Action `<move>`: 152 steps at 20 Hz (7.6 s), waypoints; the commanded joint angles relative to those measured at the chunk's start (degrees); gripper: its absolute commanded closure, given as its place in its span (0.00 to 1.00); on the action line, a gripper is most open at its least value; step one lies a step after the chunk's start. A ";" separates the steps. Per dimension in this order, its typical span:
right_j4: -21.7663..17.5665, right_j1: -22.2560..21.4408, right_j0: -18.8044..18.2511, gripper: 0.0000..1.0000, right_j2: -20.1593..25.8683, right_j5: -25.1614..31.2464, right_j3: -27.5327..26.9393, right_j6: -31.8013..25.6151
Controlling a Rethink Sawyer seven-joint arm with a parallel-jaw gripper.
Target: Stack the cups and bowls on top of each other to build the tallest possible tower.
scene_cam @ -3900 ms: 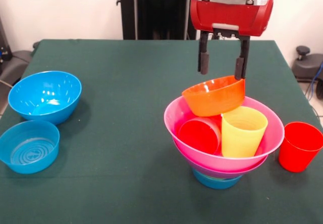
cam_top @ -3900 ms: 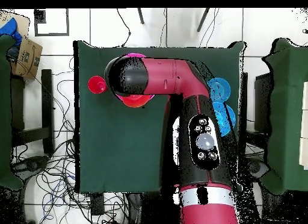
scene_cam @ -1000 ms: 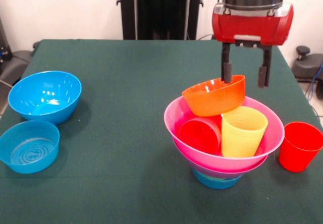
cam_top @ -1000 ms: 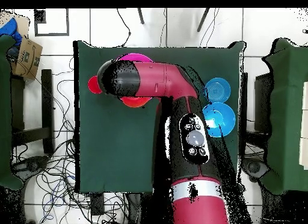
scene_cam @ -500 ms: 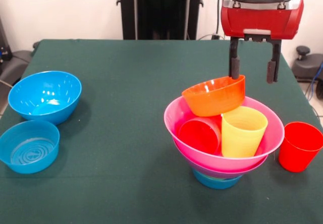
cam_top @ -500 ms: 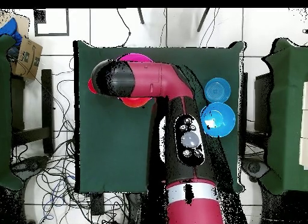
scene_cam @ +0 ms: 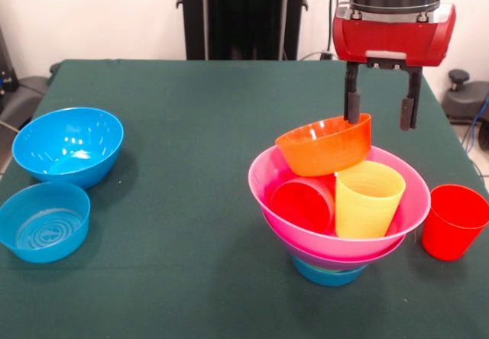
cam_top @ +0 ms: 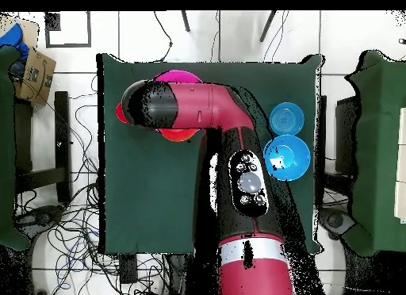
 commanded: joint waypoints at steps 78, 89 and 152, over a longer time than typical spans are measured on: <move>4.08 4.56 6.86 1.00 -6.68 -0.28 3.95 7.69; 5.68 7.07 8.47 1.00 -8.79 3.20 -1.13 8.69; 17.24 16.47 17.46 0.00 -20.57 11.00 -19.18 12.28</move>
